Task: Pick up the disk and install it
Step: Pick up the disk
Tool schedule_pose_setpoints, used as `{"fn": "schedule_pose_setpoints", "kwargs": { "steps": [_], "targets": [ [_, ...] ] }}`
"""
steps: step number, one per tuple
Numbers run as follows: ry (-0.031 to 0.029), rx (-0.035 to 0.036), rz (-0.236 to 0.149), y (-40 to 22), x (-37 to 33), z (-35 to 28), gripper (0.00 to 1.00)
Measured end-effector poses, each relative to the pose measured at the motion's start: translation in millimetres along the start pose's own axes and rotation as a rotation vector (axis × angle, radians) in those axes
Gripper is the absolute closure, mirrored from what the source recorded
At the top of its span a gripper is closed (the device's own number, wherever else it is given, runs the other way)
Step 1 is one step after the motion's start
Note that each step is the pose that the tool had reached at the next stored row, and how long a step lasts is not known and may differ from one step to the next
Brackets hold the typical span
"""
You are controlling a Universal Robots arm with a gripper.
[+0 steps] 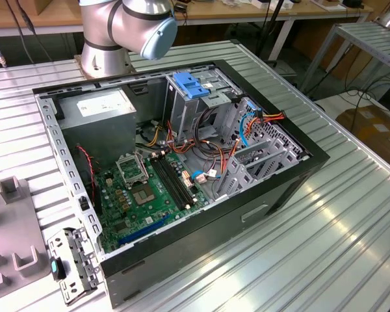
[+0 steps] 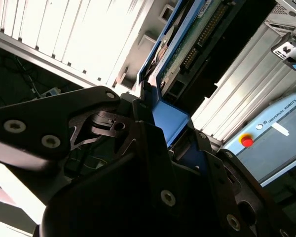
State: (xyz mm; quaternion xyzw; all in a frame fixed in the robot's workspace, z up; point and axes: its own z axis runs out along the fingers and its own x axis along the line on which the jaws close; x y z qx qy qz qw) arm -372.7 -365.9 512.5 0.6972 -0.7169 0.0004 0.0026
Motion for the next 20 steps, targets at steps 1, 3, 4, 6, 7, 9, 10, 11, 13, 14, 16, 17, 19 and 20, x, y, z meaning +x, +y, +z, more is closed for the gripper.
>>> {"fn": "schedule_pose_setpoints", "kwargs": {
  "steps": [1,3,4,6,7,9,10,11,13,14,16,17,19,20],
  "targets": [
    [0.0000,0.0000,0.000,0.0,0.0,0.0,0.63],
    [0.0000,0.0000,0.000,-0.7,0.0,0.0,0.63],
    [0.0000,0.0000,0.000,-0.8,0.0,0.0,0.63],
    [0.0000,0.0000,0.000,-0.9,0.0,0.0,0.63],
    [0.0000,0.0000,0.000,-0.9,0.0,0.0,0.63],
    [0.0000,0.0000,0.000,-1.1,0.0,0.0,0.63],
    [0.0000,0.0000,0.000,-1.3,0.0,0.0,0.63],
    [0.0000,-0.0001,0.000,-1.5,0.0,-0.1,0.63],
    [0.0001,0.0000,0.000,-2.9,0.0,0.0,0.63],
    [0.0000,0.0000,0.000,-3.5,0.0,0.0,0.63],
    [0.0000,0.0000,0.000,-6.7,-0.1,0.0,0.63],
    [0.0000,0.0001,0.000,-7.6,-0.2,0.0,0.63],
    [0.0000,0.0000,0.000,-10.1,-0.2,0.0,0.63],
    [0.0000,0.0000,0.000,-11.7,-0.3,-0.1,0.63]
  ]
}}
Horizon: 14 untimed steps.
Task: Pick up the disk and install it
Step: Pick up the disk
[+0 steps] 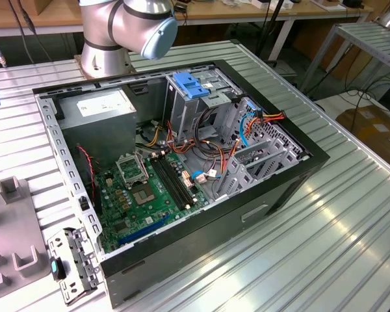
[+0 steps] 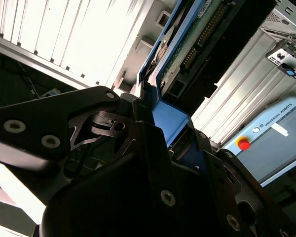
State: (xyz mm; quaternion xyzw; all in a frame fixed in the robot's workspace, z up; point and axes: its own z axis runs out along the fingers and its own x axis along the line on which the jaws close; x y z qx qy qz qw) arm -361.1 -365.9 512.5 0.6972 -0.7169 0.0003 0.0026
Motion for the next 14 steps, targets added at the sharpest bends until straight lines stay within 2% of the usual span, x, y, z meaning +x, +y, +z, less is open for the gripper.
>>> {"fn": "schedule_pose_setpoints", "kwargs": {
  "steps": [6,12,14],
  "targets": [
    [0.0000,0.0000,0.000,-9.5,-0.2,0.0,0.63],
    [0.0000,0.0000,0.000,-15.3,-0.4,0.0,0.63],
    [0.0000,0.0000,0.000,-19.8,-0.6,-0.1,0.63]
  ]
}}
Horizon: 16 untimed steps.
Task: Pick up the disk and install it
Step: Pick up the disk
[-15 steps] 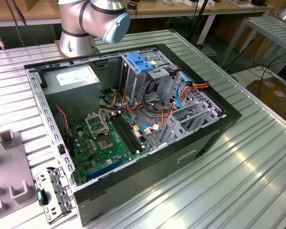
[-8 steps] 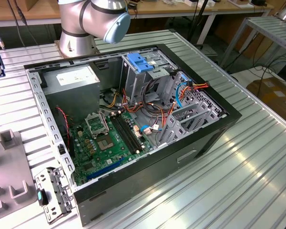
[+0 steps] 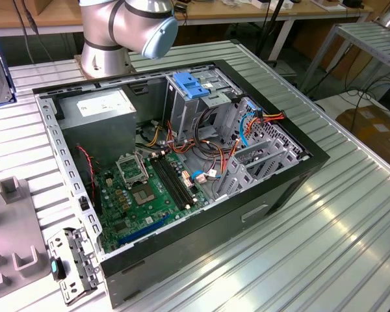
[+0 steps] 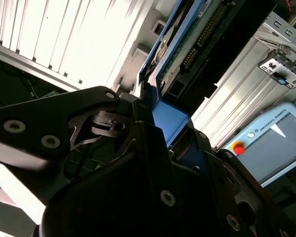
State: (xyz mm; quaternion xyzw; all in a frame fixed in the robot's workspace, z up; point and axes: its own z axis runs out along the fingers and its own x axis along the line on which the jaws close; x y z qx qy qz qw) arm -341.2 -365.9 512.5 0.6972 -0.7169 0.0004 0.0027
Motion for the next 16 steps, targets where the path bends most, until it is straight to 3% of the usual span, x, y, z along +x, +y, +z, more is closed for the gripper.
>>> {"fn": "schedule_pose_setpoints", "kwargs": {
  "steps": [6,10,16],
  "targets": [
    [0.0000,0.0001,0.000,-6.8,2.7,0.0,0.63],
    [0.0000,0.0000,0.000,-8.0,12.8,0.1,0.63],
    [0.0001,0.0000,0.000,-16.6,14.2,0.1,0.63]
  ]
}}
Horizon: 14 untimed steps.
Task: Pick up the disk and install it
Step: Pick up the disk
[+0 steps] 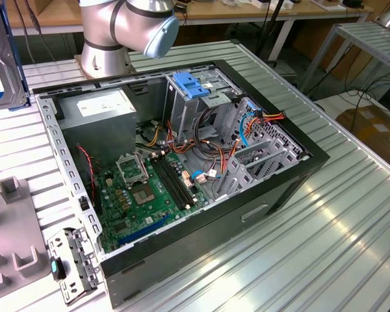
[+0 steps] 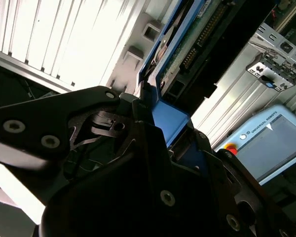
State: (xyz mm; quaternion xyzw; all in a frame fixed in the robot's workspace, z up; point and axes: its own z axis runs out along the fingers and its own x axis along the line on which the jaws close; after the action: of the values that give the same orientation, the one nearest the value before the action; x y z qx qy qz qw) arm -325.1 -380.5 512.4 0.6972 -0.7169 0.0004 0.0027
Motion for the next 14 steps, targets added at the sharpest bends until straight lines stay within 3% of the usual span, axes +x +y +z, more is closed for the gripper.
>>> {"fn": "schedule_pose_setpoints", "kwargs": {
  "steps": [3,7,14],
  "targets": [
    [-0.0001,0.0001,0.000,-6.5,0.1,0.1,0.63],
    [-0.0001,0.0001,0.000,-22.0,0.0,0.1,0.63],
    [-0.0001,0.0002,0.000,-40.8,-0.3,0.1,0.63]
  ]
}}
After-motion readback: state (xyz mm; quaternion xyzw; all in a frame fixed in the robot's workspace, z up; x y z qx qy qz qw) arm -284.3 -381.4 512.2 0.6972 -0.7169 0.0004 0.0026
